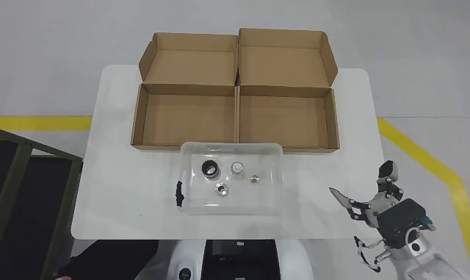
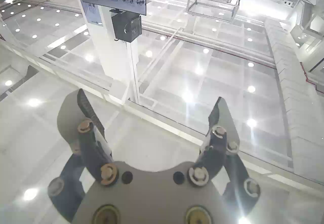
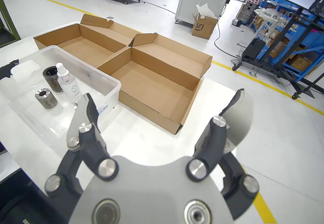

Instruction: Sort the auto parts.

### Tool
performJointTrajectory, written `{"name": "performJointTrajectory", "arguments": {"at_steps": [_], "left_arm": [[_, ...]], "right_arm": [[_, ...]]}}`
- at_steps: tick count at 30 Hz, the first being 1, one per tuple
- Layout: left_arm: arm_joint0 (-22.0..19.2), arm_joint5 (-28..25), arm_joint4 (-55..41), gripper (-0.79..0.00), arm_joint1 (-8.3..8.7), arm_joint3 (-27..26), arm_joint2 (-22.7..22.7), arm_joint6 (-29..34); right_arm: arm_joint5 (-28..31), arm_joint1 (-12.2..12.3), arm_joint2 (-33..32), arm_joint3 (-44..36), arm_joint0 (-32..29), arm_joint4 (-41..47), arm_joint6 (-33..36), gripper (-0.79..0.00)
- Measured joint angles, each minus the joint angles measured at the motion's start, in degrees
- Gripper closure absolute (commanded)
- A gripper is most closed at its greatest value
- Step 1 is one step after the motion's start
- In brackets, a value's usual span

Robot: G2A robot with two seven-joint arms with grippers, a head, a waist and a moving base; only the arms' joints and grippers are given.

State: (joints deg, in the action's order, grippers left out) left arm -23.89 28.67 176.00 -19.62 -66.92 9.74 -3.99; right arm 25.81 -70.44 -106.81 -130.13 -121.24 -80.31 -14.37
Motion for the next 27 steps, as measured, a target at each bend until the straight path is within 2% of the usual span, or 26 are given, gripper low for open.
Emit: {"name": "performJointTrajectory", "arguments": {"at_steps": [22,27], "left_arm": [[0.0,0.0,0.0,-0.785,0.0,0.0,0.0,0.0],[0.0,0.0,0.0,-0.785,0.0,0.0,0.0,0.0]], "right_arm": [[0.0,0.0,0.0,0.0,0.0,0.0,0.0,-0.785],[2.7,0.2,3.0,-0.6,1.9,-0.8,3.7,-0.785]]}}
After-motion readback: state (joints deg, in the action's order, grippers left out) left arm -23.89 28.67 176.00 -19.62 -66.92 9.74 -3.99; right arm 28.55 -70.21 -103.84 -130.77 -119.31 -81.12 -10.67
